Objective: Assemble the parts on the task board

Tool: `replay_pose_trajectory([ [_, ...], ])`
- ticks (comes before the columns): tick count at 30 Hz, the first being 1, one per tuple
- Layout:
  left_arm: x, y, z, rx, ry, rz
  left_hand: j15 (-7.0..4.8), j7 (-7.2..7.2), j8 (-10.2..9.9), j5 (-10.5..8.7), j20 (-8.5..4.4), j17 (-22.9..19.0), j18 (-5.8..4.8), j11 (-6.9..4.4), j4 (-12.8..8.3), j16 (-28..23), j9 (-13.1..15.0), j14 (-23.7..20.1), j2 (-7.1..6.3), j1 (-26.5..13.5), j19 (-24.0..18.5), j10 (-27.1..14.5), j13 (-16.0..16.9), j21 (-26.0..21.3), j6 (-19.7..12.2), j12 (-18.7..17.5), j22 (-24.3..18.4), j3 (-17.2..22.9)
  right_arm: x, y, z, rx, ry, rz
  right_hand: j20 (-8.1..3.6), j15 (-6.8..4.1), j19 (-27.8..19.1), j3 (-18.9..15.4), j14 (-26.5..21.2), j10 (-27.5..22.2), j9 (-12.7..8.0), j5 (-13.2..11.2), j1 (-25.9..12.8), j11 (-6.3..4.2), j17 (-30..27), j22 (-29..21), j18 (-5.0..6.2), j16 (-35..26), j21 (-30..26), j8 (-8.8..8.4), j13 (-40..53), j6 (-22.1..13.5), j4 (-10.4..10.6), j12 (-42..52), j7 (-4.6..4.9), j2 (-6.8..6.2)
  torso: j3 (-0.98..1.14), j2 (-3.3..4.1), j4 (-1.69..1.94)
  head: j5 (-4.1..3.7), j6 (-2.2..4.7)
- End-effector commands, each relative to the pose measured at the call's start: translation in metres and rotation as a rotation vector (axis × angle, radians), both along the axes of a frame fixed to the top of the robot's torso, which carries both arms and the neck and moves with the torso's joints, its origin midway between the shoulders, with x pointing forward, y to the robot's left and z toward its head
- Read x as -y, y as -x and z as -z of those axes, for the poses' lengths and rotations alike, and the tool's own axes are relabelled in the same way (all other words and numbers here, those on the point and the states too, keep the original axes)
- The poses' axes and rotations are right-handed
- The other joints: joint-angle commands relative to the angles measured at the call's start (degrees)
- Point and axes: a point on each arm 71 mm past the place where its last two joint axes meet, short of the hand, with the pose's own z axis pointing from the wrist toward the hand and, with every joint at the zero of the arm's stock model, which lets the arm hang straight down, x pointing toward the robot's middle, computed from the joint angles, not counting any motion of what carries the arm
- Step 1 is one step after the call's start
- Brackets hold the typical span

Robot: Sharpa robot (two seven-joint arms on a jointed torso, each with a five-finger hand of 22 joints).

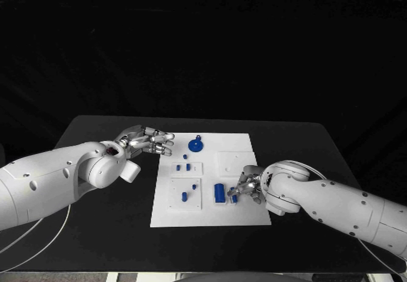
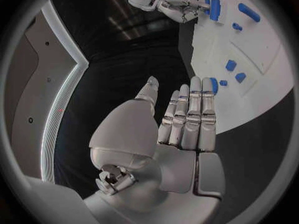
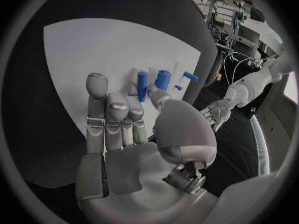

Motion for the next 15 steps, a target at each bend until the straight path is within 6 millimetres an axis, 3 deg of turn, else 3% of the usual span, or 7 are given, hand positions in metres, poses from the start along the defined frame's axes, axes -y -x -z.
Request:
replay_pose_trajectory([
  [1,0.0022,0.0009,0.0004,-0.002,0.005,0.018,-0.02,-0.06,0.3,-0.09,0.01,0.1,-0.69,-0.02,0.4,-0.2,0.0,-0.3,0.17,-0.4,-0.3,-0.4,0.0,0.4,-0.5,0.2,-0.1,0.0,-0.0038,0.0031,0.002,-0.017,-0.001,-0.035,0.11,-0.38,2.5,-0.2,0.1,-0.2,0.1,-0.2,0.4,-0.16,0.0,-0.1,-0.47,-0.2,-0.2,0.12,0.0,0.4,-0.3,-0.2,0.16,-0.13,0.01,0.0,-0.02,0.02,-0.05],
  [8,0.0022,0.0008,0.0005,-0.003,0.004,0.018,-0.02,-0.06,0.3,-0.09,0.01,0.1,-0.69,-0.02,0.4,-0.2,0.0,-0.3,0.17,-0.4,-0.3,-0.4,0.0,0.4,-0.5,0.2,-0.1,0.0,-0.0035,0.0036,0.0021,-0.02,0.0,-0.038,0.09,-0.4,2.5,-0.1,0.1,-0.2,0.1,-0.2,1.0,-0.18,0.0,-0.1,-0.49,-0.2,-0.2,0.12,-0.1,0.4,-1.7,-0.3,0.13,0.64,-0.01,0.01,0.0,0.02,-0.11],
  [9,0.0022,0.0008,0.0005,-0.003,0.004,0.018,-0.02,-0.06,0.3,-0.09,0.01,0.1,-0.69,-0.02,0.4,-0.2,0.0,-0.3,0.17,-0.4,-0.3,-0.4,0.0,0.4,-0.5,0.2,-0.1,0.0,-0.0037,0.0037,0.002,-0.019,0.0,-0.039,0.07,-0.4,2.5,-0.4,0.1,-0.2,0.1,-0.1,0.1,-0.19,0.0,-0.1,-0.51,-0.2,-0.1,0.14,0.0,0.4,-2.9,-0.2,0.11,1.19,0.0,0.0,0.01,-0.01,-0.07],
  [15,0.0021,0.0008,0.0006,-0.003,0.003,0.018,-0.02,-0.06,0.3,-0.09,0.01,0.1,-0.69,-0.02,0.4,-0.2,0.0,-0.3,0.17,-0.4,-0.3,-0.4,0.0,0.4,-0.5,0.2,-0.1,0.0,-0.0044,0.0039,0.0019,-0.02,-0.002,-0.042,0.08,-0.39,2.5,-0.5,0.1,-0.2,0.0,-0.1,-0.1,-0.17,-0.1,-0.1,-0.5,-0.3,-0.2,0.12,-0.1,0.3,-2.7,-0.3,0.14,1.07,-0.01,-0.03,0.03,0.04,-0.1],
])
